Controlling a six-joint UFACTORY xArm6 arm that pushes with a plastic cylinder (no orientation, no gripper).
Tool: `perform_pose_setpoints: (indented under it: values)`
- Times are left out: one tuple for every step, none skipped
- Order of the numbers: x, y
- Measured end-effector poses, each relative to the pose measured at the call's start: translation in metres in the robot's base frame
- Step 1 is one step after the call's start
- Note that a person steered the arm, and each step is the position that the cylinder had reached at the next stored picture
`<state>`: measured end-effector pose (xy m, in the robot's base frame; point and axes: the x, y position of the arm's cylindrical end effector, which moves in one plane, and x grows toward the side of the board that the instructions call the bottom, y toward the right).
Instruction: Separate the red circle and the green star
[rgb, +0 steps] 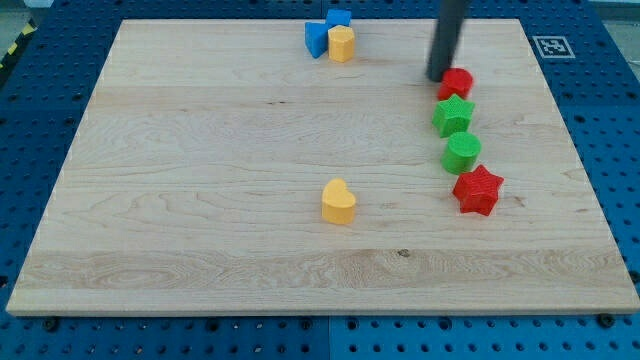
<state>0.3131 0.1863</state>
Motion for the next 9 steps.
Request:
perform_pose_setpoints:
  values:
    - [0.000, 0.084]
    - [0.035, 0.127]
    - [0.070, 0.109]
    - [0.060, 0.052]
    - [0.060, 0.036]
    - [0.046, 0.026]
    - [0.038, -0.008]
    - [0.041, -0.037]
    - [0.041, -0.067]
